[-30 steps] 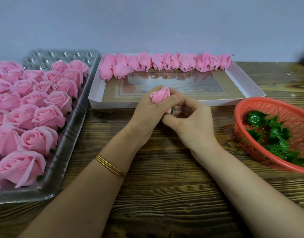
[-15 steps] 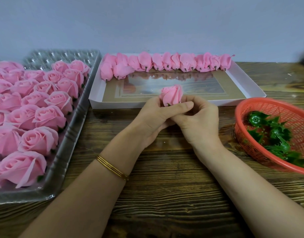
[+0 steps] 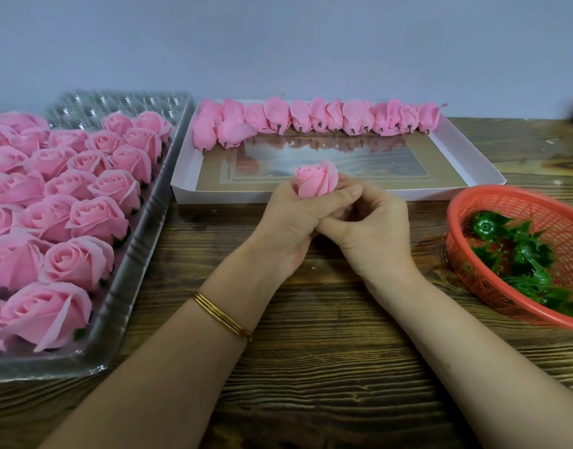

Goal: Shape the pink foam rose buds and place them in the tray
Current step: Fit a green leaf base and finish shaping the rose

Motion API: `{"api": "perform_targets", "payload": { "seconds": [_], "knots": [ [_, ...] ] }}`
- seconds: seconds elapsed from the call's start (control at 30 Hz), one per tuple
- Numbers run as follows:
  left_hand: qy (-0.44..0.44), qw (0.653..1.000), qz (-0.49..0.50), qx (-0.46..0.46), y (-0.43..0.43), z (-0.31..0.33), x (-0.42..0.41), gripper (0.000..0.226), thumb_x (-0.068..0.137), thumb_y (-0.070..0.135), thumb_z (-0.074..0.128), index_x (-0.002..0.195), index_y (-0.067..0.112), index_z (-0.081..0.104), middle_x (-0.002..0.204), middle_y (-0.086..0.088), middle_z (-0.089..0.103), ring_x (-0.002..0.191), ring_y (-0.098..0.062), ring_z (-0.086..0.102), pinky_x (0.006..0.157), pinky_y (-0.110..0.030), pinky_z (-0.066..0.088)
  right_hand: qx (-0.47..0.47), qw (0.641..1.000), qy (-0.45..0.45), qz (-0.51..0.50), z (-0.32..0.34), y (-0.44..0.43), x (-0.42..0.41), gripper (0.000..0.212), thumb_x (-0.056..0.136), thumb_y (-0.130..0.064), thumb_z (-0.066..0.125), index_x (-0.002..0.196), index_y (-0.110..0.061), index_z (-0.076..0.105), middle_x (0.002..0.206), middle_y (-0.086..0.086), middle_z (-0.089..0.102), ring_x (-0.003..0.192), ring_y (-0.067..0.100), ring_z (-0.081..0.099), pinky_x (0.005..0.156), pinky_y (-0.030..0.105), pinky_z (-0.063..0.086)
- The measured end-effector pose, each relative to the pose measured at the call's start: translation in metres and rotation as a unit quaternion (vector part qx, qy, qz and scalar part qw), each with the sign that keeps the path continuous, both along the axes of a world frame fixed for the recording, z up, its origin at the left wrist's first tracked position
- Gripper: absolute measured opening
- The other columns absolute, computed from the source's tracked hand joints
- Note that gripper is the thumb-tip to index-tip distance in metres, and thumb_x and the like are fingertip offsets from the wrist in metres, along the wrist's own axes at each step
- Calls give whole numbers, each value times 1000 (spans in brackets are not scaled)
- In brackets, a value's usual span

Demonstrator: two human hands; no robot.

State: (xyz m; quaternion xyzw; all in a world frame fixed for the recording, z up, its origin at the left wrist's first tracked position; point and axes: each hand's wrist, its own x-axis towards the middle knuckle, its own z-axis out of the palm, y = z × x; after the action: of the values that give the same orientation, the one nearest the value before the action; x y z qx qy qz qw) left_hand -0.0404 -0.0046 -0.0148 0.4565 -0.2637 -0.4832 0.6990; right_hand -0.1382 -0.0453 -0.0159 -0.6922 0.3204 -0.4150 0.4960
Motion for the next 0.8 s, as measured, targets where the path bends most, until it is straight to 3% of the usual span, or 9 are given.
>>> {"api": "perform_targets", "payload": {
  "seconds": [0.17,0.3,0.4,0.57,0.67,0.8],
  "knots": [
    [17,1000,11,-15,-1,2,1,13,78,-7,71,81,6,71,70,-7,64,60,-11,61,61,-21,54,26,997,-37,56,1,-2,-1,41,69,7,79,104,-12,73,77,-9,71,72,2,62,71,22,53],
    [9,1000,4,-15,0,3,3,15,75,-5,73,86,5,71,77,-9,68,70,-16,66,70,-24,59,62,993,-53,84,2,-3,-3,47,71,17,72,112,-4,68,79,-9,71,76,2,64,78,22,54],
    [-9,1000,4,-12,1,3,3,17,76,-5,73,90,4,71,82,-11,70,73,-16,67,72,-26,58,86,989,-57,108,5,-3,-5,43,72,18,70,111,-1,67,94,6,74,88,16,67,89,31,54],
    [-50,999,22,-6,-1,0,3,16,79,-5,72,94,2,71,91,-13,71,79,-19,67,72,-25,58,114,984,-52,123,5,-4,-5,29,76,16,68,90,-9,70,77,14,60,81,23,54,83,39,46],
    [-72,997,32,-3,-1,-1,3,17,79,-1,73,96,-3,70,92,-21,68,79,-23,65,72,-26,58,143,979,-61,130,4,-3,-4,36,77,16,67,101,-10,71,80,11,63,83,23,52,87,36,45],
    [-65,997,35,-4,1,-1,3,35,73,13,78,103,-4,71,98,-26,71,82,-25,68,79,-31,59,173,977,-75,103,4,-1,-3,42,75,18,68,113,7,58,97,33,65,83,25,55,83,32,50]
  ]
}}
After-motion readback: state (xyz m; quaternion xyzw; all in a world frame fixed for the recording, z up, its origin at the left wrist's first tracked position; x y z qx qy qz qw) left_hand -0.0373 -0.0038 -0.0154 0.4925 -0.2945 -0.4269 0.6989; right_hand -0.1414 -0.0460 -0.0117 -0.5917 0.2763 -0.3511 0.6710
